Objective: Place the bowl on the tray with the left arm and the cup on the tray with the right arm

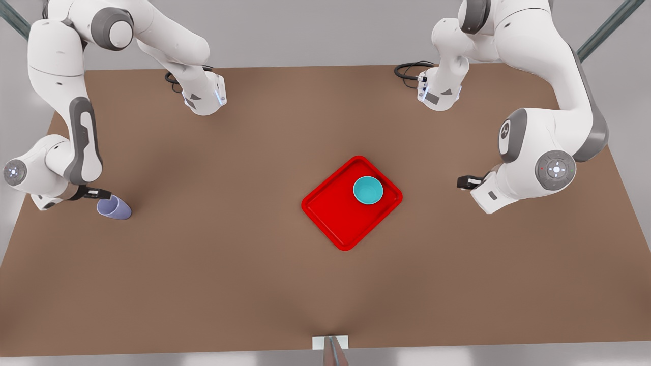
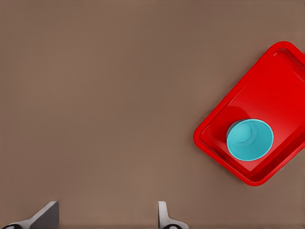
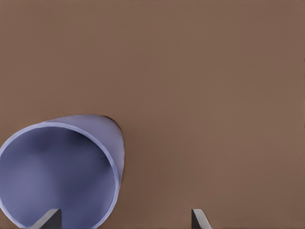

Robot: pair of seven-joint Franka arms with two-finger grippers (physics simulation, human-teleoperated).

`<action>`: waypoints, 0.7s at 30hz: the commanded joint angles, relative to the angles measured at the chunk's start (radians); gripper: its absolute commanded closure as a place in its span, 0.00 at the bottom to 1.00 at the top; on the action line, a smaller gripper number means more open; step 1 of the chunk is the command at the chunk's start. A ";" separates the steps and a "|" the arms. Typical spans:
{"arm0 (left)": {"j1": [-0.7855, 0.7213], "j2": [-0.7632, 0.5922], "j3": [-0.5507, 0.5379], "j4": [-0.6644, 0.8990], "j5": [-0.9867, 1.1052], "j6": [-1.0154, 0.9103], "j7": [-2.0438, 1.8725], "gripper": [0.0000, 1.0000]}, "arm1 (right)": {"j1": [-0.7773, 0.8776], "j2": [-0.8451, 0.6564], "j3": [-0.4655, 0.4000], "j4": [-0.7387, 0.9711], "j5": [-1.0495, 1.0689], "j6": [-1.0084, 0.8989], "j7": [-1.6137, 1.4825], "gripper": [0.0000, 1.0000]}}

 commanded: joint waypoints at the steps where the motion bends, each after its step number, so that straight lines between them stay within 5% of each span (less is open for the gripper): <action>1: 0.000 0.000 0.000 0.000 -0.002 0.000 0.000 0.00 | 0.000 0.006 0.000 0.000 0.000 0.007 0.000 0.00; 9: 0.000 -0.003 0.000 0.000 -0.002 0.000 0.008 0.00 | -0.003 0.042 0.000 -0.018 0.006 0.145 0.008 0.00; 11: 0.000 -0.003 0.000 0.000 -0.002 0.000 0.008 0.00 | -0.001 0.042 0.000 -0.014 0.006 0.141 0.008 0.44; 14: 0.000 -0.003 0.002 0.000 -0.002 0.000 0.003 0.00 | -0.001 0.039 0.005 -0.008 0.008 0.127 0.008 0.77; 21: 0.000 -0.003 0.000 0.000 -0.002 0.000 0.002 0.00 | -0.005 0.037 0.011 -0.003 0.060 0.095 -0.002 0.79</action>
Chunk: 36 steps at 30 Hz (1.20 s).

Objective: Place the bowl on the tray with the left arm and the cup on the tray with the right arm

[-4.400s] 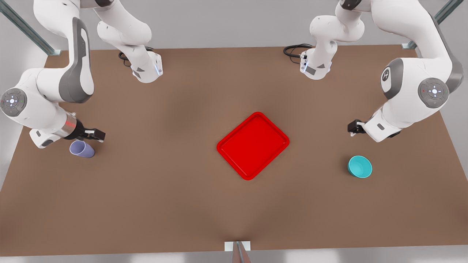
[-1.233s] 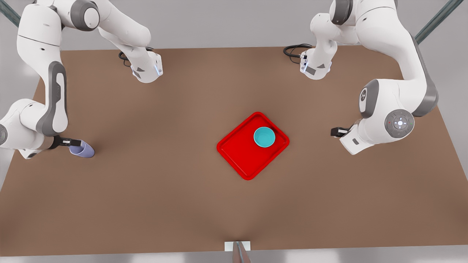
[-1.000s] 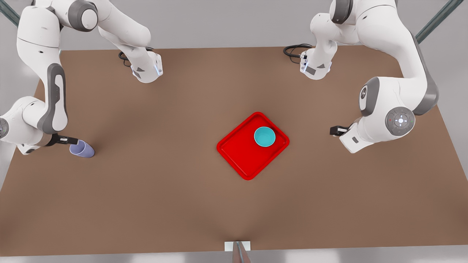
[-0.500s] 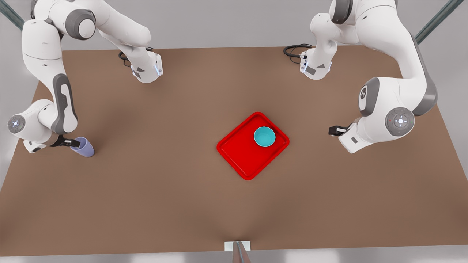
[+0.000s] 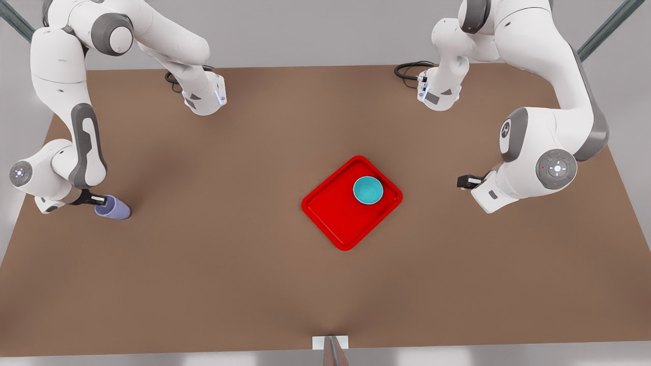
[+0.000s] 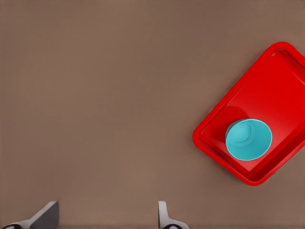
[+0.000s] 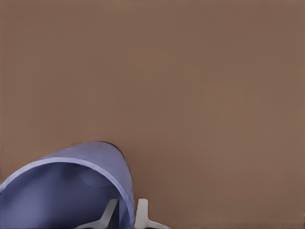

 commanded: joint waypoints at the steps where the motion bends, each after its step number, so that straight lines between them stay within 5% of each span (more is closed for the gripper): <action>1: 0.000 0.000 0.000 0.000 0.000 0.000 0.000 0.00 | 0.000 0.001 0.000 0.002 0.000 0.000 0.000 0.79; 12: 0.000 0.000 0.000 0.000 0.000 0.000 0.002 0.00 | 0.019 -0.032 -0.002 0.003 0.005 -0.005 -0.040 0.79; 17: 0.000 0.000 0.002 0.000 0.002 0.000 0.002 0.00 | 0.180 -0.042 0.040 0.090 0.028 -0.104 -0.008 0.79; 22: 0.000 0.000 0.002 0.000 0.003 0.000 -0.003 0.00 | 0.397 -0.001 0.051 0.300 0.061 -0.414 0.133 0.79; 36: 0.000 0.008 0.002 0.000 0.003 0.000 -0.004 0.00 | 0.526 0.244 0.578 0.719 -0.057 -0.442 1.090 0.79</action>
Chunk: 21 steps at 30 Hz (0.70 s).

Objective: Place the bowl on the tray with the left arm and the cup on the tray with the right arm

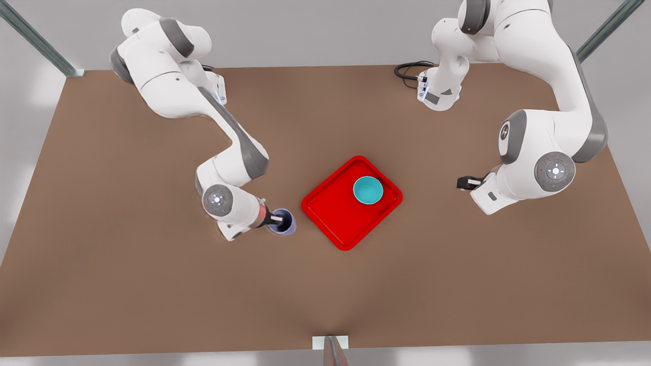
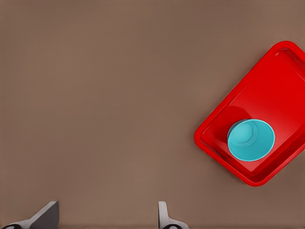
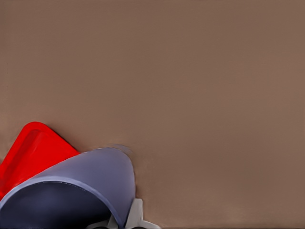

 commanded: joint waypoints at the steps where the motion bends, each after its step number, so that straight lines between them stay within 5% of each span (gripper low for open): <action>1: 0.000 0.000 0.000 0.000 0.000 0.000 0.000 0.00 | 0.024 0.024 -0.001 0.039 -0.009 -0.003 0.036 0.79; 7: 0.000 0.003 0.000 0.000 0.002 0.000 0.003 0.00 | 0.199 0.243 -0.005 0.352 -0.058 -0.071 0.160 0.79; 21: 0.000 0.012 0.000 0.000 0.002 0.002 0.002 0.00 | 0.352 0.424 -0.014 0.478 -0.136 -0.057 0.150 0.79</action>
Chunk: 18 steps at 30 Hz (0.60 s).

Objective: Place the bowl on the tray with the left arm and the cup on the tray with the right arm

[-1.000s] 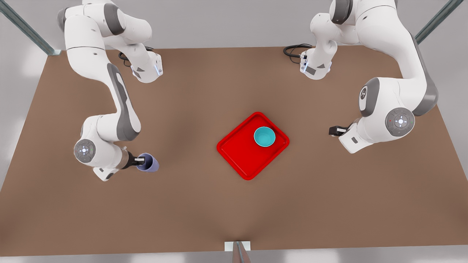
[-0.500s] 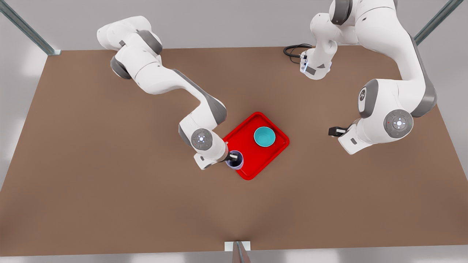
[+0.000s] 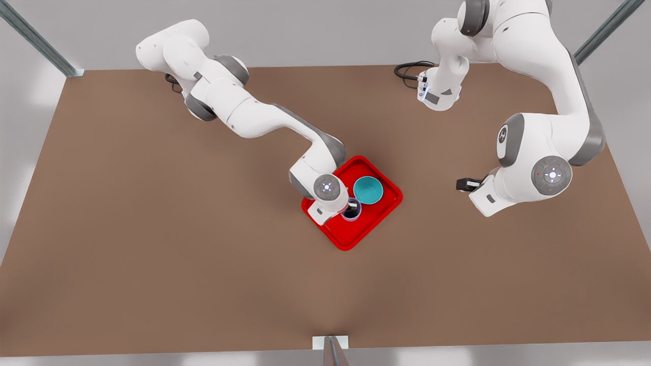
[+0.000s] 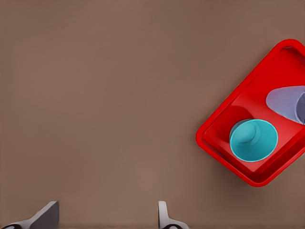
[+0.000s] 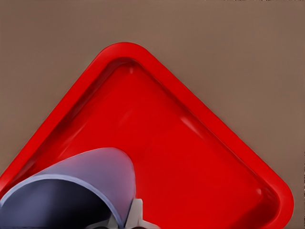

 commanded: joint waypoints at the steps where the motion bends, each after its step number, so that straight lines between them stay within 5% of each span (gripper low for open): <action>1: 0.000 0.000 -0.001 0.000 0.000 0.000 0.000 0.00 | 0.000 -0.002 -0.001 0.000 -0.005 -0.003 0.000 0.79; 2: 0.000 0.000 -0.001 0.000 0.002 0.000 0.000 0.00 | 0.000 -0.002 0.000 -0.002 -0.019 -0.005 0.000 0.75; 3: 0.000 0.000 0.000 0.000 0.002 0.000 0.000 0.00 | 0.000 -0.002 0.000 -0.002 -0.021 -0.005 0.006 0.19; 4: 0.000 0.000 0.000 0.000 0.002 0.000 0.002 0.00 | 0.000 -0.002 0.005 -0.003 -0.054 -0.003 0.008 0.00; 14: 0.000 0.006 -0.001 0.000 0.002 0.000 0.005 0.00 | -0.012 -0.028 0.005 0.001 -0.054 -0.066 -0.015 0.00; 16: 0.000 0.006 -0.001 0.000 0.002 0.000 0.005 0.00 | -0.094 -0.167 -0.015 -0.017 -0.051 -0.176 -0.109 0.00; 18: 0.000 0.001 -0.001 0.000 0.000 0.000 0.000 0.00 | -0.238 -0.417 -0.061 -0.275 -0.048 -0.197 -0.121 0.00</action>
